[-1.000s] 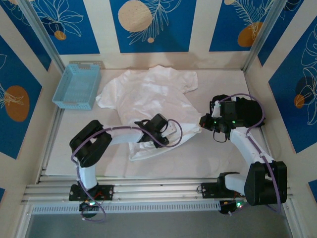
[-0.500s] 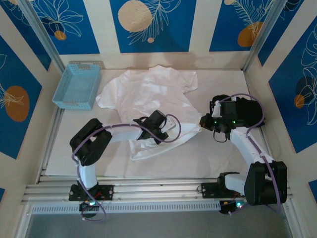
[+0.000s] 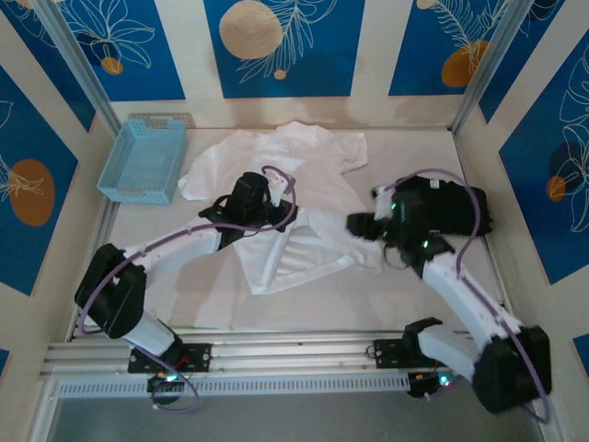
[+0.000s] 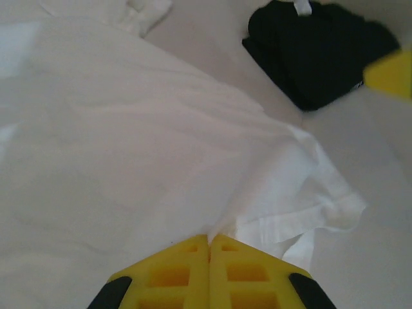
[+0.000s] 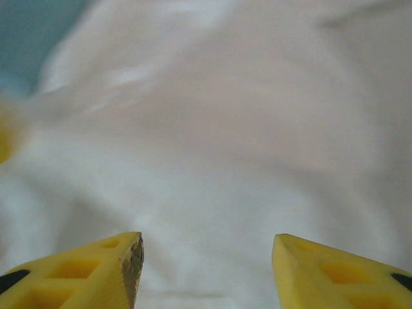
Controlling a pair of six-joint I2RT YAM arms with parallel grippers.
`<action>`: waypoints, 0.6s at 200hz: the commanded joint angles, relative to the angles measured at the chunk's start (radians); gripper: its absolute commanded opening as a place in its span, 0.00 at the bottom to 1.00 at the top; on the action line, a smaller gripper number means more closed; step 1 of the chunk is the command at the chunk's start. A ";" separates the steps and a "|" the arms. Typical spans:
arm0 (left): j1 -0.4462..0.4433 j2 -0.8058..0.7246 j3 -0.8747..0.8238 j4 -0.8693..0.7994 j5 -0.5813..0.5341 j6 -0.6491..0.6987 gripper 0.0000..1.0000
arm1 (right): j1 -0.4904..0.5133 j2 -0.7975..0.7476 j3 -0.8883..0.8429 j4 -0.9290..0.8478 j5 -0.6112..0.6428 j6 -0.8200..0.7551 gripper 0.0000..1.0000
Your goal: Fold the inside-out t-shirt
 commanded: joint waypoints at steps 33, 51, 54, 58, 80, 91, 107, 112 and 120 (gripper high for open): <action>0.009 -0.067 0.132 -0.198 0.104 -0.036 0.00 | 0.445 0.306 -0.191 0.657 0.286 -0.239 0.41; 0.011 -0.099 0.167 -0.262 0.125 -0.022 0.00 | 0.467 0.498 -0.183 0.882 0.375 -0.293 0.39; 0.012 -0.106 0.173 -0.273 0.132 -0.020 0.00 | 0.465 0.525 -0.182 0.924 0.381 -0.299 0.39; 0.012 -0.114 0.181 -0.287 0.141 -0.017 0.00 | 0.464 0.559 -0.176 0.970 0.389 -0.311 0.39; 0.008 -0.149 0.228 -0.336 0.223 -0.017 0.00 | 0.460 0.744 -0.105 1.111 0.489 -0.387 0.35; -0.001 -0.168 0.237 -0.336 0.254 -0.021 0.00 | 0.449 0.815 -0.086 1.191 0.540 -0.410 0.34; -0.018 -0.190 0.261 -0.358 0.288 0.004 0.00 | 0.413 0.861 -0.046 1.194 0.538 -0.401 0.34; -0.025 -0.193 0.270 -0.369 0.299 0.018 0.00 | 0.409 0.873 -0.029 1.182 0.545 -0.404 0.33; -0.036 -0.194 0.288 -0.389 0.308 0.042 0.00 | 0.408 0.896 -0.009 1.188 0.550 -0.427 0.33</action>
